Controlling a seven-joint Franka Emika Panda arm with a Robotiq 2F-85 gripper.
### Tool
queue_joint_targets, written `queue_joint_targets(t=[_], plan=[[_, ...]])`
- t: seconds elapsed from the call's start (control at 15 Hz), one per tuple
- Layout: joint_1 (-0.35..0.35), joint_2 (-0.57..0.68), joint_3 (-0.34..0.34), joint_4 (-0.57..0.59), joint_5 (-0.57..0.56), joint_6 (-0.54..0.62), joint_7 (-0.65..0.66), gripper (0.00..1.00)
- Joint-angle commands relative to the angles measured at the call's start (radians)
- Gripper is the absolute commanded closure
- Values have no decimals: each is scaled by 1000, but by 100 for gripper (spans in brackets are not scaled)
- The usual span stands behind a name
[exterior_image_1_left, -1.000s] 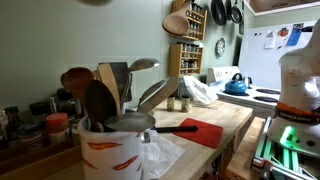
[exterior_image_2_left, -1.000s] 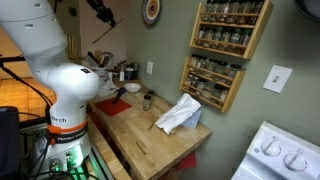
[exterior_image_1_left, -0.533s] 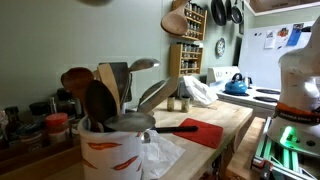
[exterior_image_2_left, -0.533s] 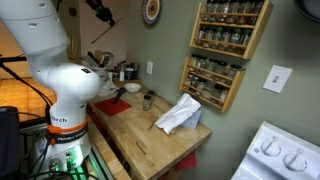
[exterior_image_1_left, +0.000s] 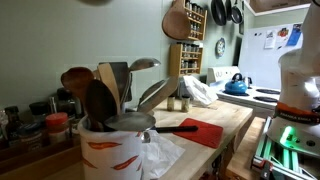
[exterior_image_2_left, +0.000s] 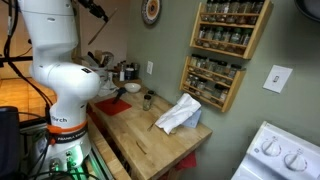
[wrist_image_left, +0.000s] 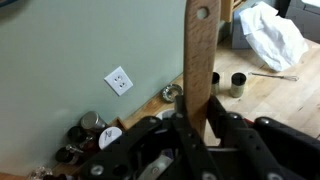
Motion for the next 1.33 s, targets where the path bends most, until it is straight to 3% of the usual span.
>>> queue_joint_targets(t=[0.0, 0.33, 0.67, 0.93, 1.27], plan=[[33, 157, 69, 127, -77, -89, 20, 93], [106, 294, 91, 231, -129, -150, 18, 93], [239, 409, 55, 335, -192, -286, 6, 93], [360, 482, -15, 425, -239, -356, 6, 93], [527, 564, -163, 542, -305, -428, 13, 93]])
